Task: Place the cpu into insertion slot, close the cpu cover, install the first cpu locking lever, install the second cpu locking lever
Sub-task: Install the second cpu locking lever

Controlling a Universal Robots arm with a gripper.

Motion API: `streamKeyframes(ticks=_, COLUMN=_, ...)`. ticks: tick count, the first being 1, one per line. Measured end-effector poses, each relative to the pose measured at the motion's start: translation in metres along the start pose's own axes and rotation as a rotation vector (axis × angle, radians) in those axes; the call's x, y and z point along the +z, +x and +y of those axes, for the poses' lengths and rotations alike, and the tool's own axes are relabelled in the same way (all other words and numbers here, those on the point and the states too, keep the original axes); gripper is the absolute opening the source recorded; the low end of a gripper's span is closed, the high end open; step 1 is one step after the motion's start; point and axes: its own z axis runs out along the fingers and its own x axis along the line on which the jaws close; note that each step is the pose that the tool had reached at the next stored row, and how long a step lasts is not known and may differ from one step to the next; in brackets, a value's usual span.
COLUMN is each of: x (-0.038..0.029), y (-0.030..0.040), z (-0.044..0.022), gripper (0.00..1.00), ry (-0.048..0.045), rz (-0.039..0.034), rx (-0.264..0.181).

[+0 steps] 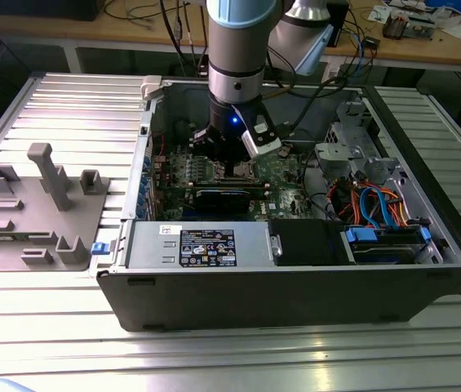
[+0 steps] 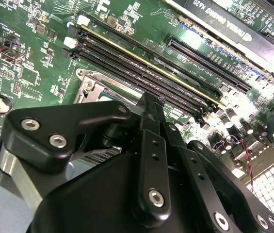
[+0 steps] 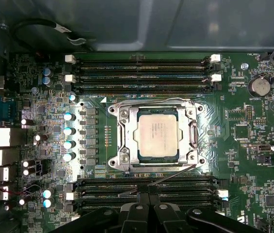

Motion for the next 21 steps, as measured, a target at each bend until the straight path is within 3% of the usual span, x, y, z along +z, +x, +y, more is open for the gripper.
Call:
streamKeyframes(ticks=4, x=0.0009, y=0.0001, z=-0.0004, gripper=0.11, ry=-0.0005, rz=-0.0002, rx=0.000)
streamKeyframes(ticks=10, x=0.0059, y=0.0090, z=-0.0018, gripper=0.11, ry=-0.0122, rz=0.0004, rx=-0.004)
streamKeyframes(ticks=16, x=0.0131, y=0.0110, z=-0.0074, gripper=0.11, ry=-0.0307, rz=0.0026, rx=-0.012)
streamKeyframes(ticks=21, x=0.0134, y=0.0117, z=-0.0075, gripper=0.11, ry=-0.0328, rz=0.0026, rx=-0.012)
